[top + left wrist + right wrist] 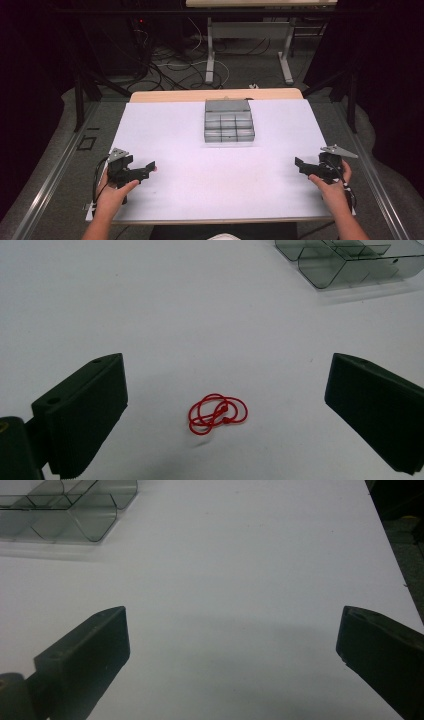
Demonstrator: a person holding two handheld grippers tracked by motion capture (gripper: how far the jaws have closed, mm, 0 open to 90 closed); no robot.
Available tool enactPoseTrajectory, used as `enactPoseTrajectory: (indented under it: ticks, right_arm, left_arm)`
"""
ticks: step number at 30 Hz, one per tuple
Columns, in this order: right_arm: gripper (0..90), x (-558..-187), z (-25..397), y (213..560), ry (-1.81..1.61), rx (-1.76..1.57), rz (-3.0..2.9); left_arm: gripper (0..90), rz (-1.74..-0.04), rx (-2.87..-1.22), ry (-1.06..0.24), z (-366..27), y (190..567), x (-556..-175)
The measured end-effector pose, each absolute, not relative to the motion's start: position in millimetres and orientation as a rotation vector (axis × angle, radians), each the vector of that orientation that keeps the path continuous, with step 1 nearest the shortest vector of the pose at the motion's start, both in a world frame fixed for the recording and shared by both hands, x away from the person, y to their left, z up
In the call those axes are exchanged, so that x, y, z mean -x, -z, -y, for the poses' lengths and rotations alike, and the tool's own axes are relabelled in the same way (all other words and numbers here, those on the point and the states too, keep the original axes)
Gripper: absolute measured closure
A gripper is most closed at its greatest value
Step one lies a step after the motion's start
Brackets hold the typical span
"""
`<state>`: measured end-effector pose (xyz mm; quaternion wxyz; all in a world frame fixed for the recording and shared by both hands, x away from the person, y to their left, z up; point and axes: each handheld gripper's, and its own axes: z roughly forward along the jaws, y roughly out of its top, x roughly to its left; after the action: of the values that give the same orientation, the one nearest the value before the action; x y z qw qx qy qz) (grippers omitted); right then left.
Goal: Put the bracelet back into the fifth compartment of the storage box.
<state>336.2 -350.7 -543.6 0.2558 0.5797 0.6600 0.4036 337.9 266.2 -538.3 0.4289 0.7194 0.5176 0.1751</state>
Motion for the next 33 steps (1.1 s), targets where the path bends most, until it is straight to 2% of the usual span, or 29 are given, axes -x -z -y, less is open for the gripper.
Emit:
enactPoseTrajectory:
  ticks: [9, 15, 17, 33]
  right_arm:
    - [0.4, -329.9, 346.0, 541.2, -1.116, -1.573, -1.784]
    - [0.6, -326.3, 338.8, 536.9, -1.128, -1.530, -1.797]
    - [0.6, -327.0, 337.0, 537.7, -1.131, -1.514, -1.787]
    - [1.2, -324.7, 333.7, 536.4, -1.119, -1.492, -1.820]
  left_arm:
    - [8.4, -1.288, -1.785, -0.404, -262.7, 534.0, -338.3]
    - [16.5, -1.301, -1.785, -0.397, -259.5, 532.9, -338.3]
    - [16.8, -1.311, -1.764, -0.389, -255.9, 532.8, -338.8]
    - [40.3, -1.349, -1.788, -0.351, -244.1, 525.6, -348.5]
